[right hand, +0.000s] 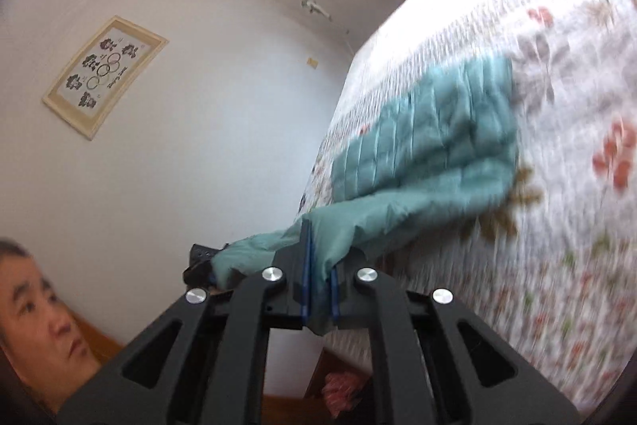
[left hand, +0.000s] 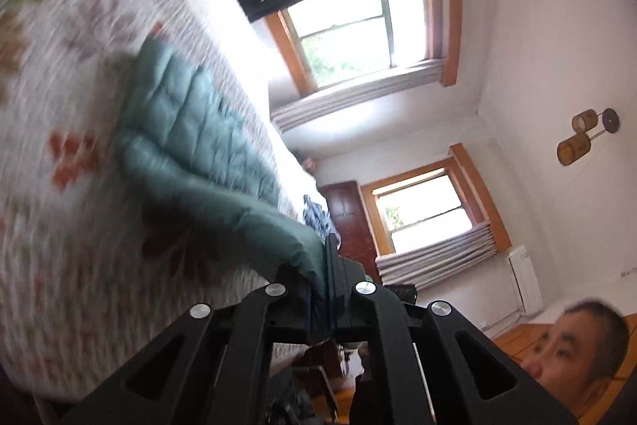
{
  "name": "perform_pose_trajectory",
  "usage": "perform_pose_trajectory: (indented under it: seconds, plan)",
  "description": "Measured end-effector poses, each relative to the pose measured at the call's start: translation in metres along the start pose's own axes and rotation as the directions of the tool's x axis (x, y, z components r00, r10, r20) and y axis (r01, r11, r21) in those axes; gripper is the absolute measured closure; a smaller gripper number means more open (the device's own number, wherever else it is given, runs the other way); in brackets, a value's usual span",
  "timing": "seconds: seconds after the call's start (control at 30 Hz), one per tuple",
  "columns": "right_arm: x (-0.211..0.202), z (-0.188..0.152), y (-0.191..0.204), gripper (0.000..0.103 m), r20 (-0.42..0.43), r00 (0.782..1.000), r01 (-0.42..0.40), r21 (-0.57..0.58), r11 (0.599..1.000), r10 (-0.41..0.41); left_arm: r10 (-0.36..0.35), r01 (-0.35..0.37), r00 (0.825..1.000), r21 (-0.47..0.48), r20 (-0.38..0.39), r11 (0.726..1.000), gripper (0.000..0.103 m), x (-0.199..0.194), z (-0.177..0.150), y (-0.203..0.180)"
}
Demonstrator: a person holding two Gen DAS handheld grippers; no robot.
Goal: Fold large clothes
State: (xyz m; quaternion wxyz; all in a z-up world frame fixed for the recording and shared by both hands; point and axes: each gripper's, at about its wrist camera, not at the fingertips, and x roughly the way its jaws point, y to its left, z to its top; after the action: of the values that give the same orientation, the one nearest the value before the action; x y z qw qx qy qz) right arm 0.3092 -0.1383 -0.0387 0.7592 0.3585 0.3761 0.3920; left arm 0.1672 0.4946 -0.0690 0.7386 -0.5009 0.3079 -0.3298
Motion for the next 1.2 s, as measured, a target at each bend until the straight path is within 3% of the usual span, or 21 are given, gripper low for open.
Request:
perform_pose_trajectory:
  seconds: [0.3,0.57,0.87,0.97,1.1,1.13,1.17,1.2]
  plan:
    - [0.059,0.131,-0.020,0.098,0.048,0.992,0.122,-0.058,0.991,-0.120,0.074,-0.072,0.996,-0.039,0.041,0.997,0.098,0.079,0.146,0.007]
    - [0.134,0.223,-0.075,0.098,0.046,0.972,0.228,0.021,0.974,-0.228,0.184,-0.179,0.983,-0.140,0.021,0.974,0.098,0.144,0.233,0.057]
    - [0.205,0.249,-0.188,0.098,-0.054,0.941,0.337,0.218,0.916,-0.333,0.280,-0.285,0.958,-0.317,-0.063,0.905,0.098,0.210,0.273,0.164]
    - [0.218,0.247,-0.214,0.098,-0.086,0.934,0.358,0.254,0.899,-0.348,0.298,-0.309,0.951,-0.349,-0.084,0.885,0.098,0.222,0.275,0.186]
    - [0.228,0.246,-0.231,0.094,-0.115,0.933,0.359,0.271,0.893,-0.340,0.303,-0.316,0.948,-0.360,-0.094,0.878,0.095,0.225,0.277,0.196]
    - [0.231,0.245,-0.234,0.093,-0.128,0.934,0.357,0.273,0.893,-0.334,0.305,-0.317,0.948,-0.365,-0.091,0.875,0.093,0.224,0.278,0.197]
    - [0.232,0.245,-0.236,0.087,-0.132,0.934,0.357,0.271,0.894,-0.333,0.305,-0.316,0.948,-0.372,-0.089,0.873,0.084,0.223,0.278,0.199]
    - [0.233,0.246,-0.235,0.074,-0.131,0.935,0.355,0.267,0.896,-0.331,0.300,-0.309,0.950,-0.381,-0.083,0.872,0.068,0.221,0.279,0.200]
